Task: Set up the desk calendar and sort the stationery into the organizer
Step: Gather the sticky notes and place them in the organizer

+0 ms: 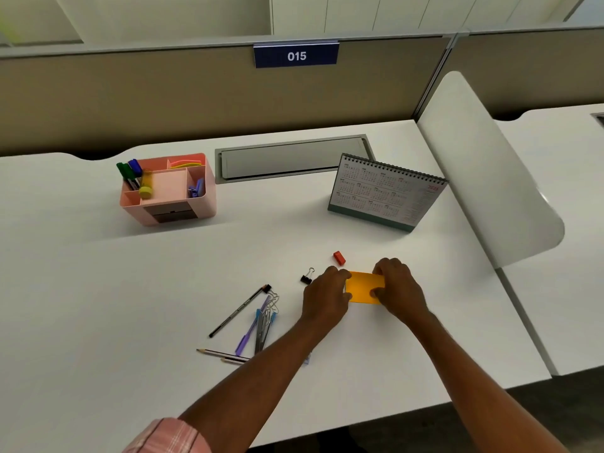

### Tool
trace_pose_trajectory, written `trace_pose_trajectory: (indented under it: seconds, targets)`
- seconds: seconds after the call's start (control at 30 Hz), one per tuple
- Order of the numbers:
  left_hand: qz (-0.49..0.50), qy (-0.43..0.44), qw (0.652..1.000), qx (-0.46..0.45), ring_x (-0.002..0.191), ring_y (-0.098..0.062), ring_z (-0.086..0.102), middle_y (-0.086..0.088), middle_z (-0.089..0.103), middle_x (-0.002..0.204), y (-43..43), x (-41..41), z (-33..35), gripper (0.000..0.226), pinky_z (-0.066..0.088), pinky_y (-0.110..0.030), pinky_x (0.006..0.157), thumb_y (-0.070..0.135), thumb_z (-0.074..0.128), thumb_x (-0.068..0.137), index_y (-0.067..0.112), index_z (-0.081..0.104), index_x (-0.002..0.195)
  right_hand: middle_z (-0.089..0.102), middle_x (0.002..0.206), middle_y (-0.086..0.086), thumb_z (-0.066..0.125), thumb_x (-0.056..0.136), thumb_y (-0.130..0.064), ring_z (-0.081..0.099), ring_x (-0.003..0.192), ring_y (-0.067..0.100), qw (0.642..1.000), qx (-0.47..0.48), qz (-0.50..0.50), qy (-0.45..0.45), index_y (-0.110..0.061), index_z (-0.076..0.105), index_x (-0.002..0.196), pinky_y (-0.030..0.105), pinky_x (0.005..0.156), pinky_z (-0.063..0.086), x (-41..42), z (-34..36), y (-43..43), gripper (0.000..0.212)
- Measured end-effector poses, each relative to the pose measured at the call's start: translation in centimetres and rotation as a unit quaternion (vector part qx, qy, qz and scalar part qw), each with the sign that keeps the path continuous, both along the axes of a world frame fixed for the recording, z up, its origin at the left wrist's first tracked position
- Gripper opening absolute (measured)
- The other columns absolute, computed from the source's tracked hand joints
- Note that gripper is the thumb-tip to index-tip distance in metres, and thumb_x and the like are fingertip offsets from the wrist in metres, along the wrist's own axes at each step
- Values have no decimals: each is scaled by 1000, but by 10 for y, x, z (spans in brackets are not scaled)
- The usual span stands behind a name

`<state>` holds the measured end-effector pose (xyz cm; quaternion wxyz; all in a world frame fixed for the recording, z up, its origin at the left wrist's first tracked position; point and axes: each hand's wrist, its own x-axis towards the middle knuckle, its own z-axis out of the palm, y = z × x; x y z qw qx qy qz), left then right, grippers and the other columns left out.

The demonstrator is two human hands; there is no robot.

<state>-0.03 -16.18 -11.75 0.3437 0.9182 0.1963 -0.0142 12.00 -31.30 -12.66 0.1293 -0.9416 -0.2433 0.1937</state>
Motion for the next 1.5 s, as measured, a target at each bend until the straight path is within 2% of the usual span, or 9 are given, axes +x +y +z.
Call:
trace_pose_trajectory:
  seconds: [0.1, 0.27, 0.4, 0.53, 0.77, 0.93, 1.27, 1.43, 1.5]
  targets:
    - [7, -25, 1000, -14, 109, -24, 66, -3, 61, 128, 0, 2, 4, 40, 57, -39, 85, 28, 72, 93, 21, 63, 132, 64, 93, -4, 71, 81, -13, 62, 87, 21, 999, 11, 1, 52, -31, 55, 93, 44, 74, 58, 5, 10, -2, 27]
    - [17, -63, 998, -15, 113, -20, 64, 0, 59, 134, 6, 11, 21, 40, 49, -30, 86, 31, 71, 95, 21, 65, 134, 70, 87, -9, 73, 82, -7, 64, 84, 12, 994, 69, 50, 70, -31, 70, 87, 42, 75, 59, 12, 41, 9, 24]
    - [17, -85, 996, -12, 99, -22, 68, -2, 73, 111, 22, 14, 32, 23, 53, -34, 79, 31, 64, 98, 20, 76, 116, 74, 88, -6, 80, 81, -8, 68, 85, 13, 987, 131, 69, 69, -25, 74, 92, 33, 75, 57, 12, 64, 33, 21]
    - [78, -109, 990, -52, 87, -16, 68, 1, 77, 98, 51, 11, 38, 15, 56, -34, 76, 27, 69, 95, 18, 77, 104, 74, 92, -5, 81, 85, -15, 68, 86, 11, 982, 174, 54, 48, -21, 74, 100, 22, 75, 54, 16, 75, 54, 17]
    - [146, -121, 978, -85, 74, -15, 70, 3, 75, 86, 100, -10, 43, 8, 60, -40, 73, 23, 75, 92, 17, 73, 97, 76, 88, -7, 77, 90, -21, 69, 79, 8, 978, 193, 75, 21, -20, 79, 100, 34, 77, 61, 9, 81, 95, 10]
    - [179, -176, 967, -51, 82, -15, 73, 2, 77, 100, 134, -26, 54, 18, 63, -40, 75, 25, 72, 95, 20, 73, 112, 78, 96, 3, 73, 93, -17, 69, 83, 17, 967, 203, 150, -42, -14, 80, 107, 36, 78, 59, -2, 93, 141, 16]
    - [182, -237, 950, 89, 86, -10, 69, 4, 77, 106, 218, -50, 92, 19, 61, -31, 76, 23, 72, 96, 19, 76, 113, 78, 99, 0, 72, 93, -17, 71, 87, 21, 932, 233, 247, -127, -20, 79, 108, 38, 75, 59, -13, 121, 233, 16]
    - [205, -252, 935, 146, 89, -14, 70, -4, 78, 103, 257, -51, 114, 16, 52, -19, 80, 19, 74, 94, 12, 78, 108, 78, 99, 4, 70, 93, -16, 71, 85, 25, 911, 258, 271, -174, -17, 79, 107, 37, 72, 59, -16, 134, 283, 16]
    - [217, -258, 927, 167, 90, -17, 71, -6, 78, 103, 273, -50, 121, 16, 52, -22, 81, 19, 74, 94, 11, 78, 107, 78, 96, 5, 68, 94, -17, 71, 82, 25, 906, 266, 273, -185, -17, 78, 105, 39, 70, 59, -16, 138, 302, 15]
